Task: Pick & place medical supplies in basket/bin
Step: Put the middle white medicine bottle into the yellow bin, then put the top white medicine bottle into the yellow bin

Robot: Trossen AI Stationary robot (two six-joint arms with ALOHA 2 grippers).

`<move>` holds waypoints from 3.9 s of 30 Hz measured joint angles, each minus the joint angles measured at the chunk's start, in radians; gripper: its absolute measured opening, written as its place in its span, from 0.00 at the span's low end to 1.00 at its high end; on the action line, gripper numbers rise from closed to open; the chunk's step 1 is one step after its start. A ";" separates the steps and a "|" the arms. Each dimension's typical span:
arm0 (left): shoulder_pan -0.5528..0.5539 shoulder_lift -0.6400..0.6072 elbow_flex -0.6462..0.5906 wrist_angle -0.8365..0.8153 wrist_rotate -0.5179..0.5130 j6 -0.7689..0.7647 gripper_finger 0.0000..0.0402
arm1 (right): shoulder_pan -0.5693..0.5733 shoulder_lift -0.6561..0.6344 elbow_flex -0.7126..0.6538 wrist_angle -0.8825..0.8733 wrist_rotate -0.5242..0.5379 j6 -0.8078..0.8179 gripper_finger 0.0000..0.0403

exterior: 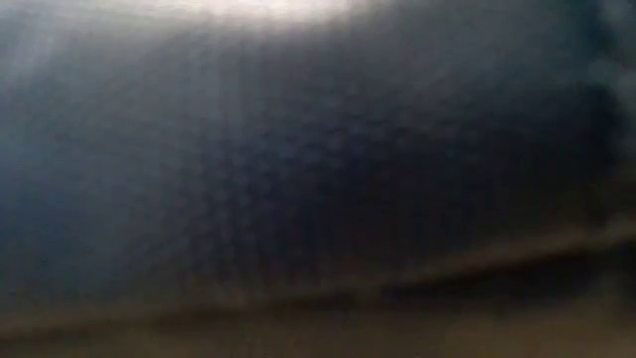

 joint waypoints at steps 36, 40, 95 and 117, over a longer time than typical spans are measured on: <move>-0.001 -0.067 -0.040 -0.184 0.775 -0.103 0.36 | 0.061 0.000 0.001 -0.372 -0.063 0.068 0.54; -0.001 -0.067 -0.052 -0.188 0.970 -0.198 0.36 | 0.060 0.000 0.001 -0.374 -0.065 0.071 0.54; -0.583 -0.064 -0.260 -0.447 0.291 -0.540 0.64 | 0.059 0.000 0.001 -0.507 -0.082 0.215 0.54; -0.582 -0.066 -0.233 -0.296 0.287 -0.391 0.58 | 0.058 0.000 0.001 -0.482 -0.082 0.216 0.54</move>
